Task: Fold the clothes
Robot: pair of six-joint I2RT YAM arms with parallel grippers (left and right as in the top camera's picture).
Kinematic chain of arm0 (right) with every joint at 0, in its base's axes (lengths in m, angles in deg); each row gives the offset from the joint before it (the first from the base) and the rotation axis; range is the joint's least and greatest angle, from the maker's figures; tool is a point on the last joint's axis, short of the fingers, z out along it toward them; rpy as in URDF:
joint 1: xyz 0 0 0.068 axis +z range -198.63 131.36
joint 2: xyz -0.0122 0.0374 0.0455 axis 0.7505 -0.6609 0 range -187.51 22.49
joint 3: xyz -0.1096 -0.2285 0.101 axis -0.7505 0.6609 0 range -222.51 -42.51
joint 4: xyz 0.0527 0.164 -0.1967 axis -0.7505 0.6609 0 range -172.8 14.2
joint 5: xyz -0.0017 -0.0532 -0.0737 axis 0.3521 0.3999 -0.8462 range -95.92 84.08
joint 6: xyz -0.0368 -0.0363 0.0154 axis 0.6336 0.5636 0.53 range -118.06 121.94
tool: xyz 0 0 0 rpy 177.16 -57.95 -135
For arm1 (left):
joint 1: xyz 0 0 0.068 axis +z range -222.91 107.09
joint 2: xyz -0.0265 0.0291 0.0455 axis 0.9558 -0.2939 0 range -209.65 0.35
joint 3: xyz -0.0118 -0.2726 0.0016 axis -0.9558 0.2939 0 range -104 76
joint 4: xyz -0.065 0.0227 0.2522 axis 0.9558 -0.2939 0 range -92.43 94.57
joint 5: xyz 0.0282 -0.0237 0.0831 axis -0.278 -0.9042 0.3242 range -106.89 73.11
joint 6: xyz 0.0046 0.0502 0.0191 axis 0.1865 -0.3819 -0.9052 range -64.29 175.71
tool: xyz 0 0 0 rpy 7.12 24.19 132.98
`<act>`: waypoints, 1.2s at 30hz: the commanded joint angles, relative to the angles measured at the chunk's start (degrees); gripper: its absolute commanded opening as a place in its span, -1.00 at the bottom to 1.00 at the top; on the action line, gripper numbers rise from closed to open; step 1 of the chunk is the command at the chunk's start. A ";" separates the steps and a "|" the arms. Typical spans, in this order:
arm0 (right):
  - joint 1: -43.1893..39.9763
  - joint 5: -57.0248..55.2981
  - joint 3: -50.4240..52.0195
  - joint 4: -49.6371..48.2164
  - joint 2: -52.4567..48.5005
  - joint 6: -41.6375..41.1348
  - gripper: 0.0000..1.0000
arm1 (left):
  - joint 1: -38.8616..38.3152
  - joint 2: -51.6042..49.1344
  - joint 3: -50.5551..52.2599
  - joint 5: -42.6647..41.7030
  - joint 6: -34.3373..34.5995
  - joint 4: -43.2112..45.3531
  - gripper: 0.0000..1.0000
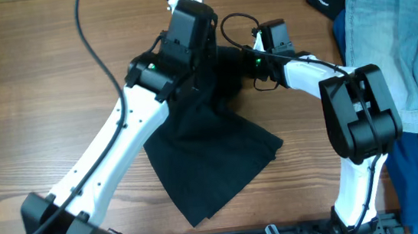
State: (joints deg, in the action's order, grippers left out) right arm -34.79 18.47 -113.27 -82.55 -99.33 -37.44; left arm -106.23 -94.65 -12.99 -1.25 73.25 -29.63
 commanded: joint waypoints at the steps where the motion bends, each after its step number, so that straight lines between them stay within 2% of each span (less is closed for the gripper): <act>1: -4.31 4.20 -1.99 0.11 2.03 3.93 -0.91 | 1.75 7.17 -0.66 0.96 0.98 -0.24 -0.92; 3: -9.38 6.69 -5.20 4.55 6.38 6.93 -0.91 | 4.63 12.20 -0.66 0.94 2.43 -2.12 -0.92; 7: -17.25 7.39 -14.47 20.00 18.47 18.93 -0.91 | 11.26 21.44 -0.66 0.92 2.62 -4.24 -0.92; 10: -18.75 2.36 -22.34 32.15 26.43 26.38 -0.91 | 15.19 25.49 -0.66 0.92 2.23 -4.20 -0.92; 12: -18.86 -0.87 -26.43 37.46 31.17 28.55 -0.91 | 17.11 27.76 -0.66 0.92 2.21 -3.96 -0.92; 17: -22.99 -1.90 -33.27 48.15 44.39 31.04 -0.92 | 17.05 36.57 -0.66 0.94 -1.03 -0.76 -0.92; 26: -23.26 -13.86 -34.91 59.32 66.45 33.27 -0.92 | 17.05 53.13 -0.66 0.96 -3.87 -0.96 -0.92; 31: -23.26 -19.58 -40.15 65.35 72.63 32.76 -0.92 | 17.05 58.75 -0.68 0.94 -3.85 -3.39 -0.92; 33: -23.26 -20.13 -44.76 69.83 72.87 32.33 -0.92 | 17.05 60.30 -0.76 0.94 -3.82 -4.70 -0.92; 36: -23.26 -20.11 -46.49 74.77 72.83 31.74 -0.92 | 17.05 61.00 -1.31 1.14 -3.82 -9.77 -0.92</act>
State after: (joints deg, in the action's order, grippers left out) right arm -56.36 10.88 -159.06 -9.77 -26.39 -4.63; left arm -90.43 -34.76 -12.95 -9.95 70.37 -37.34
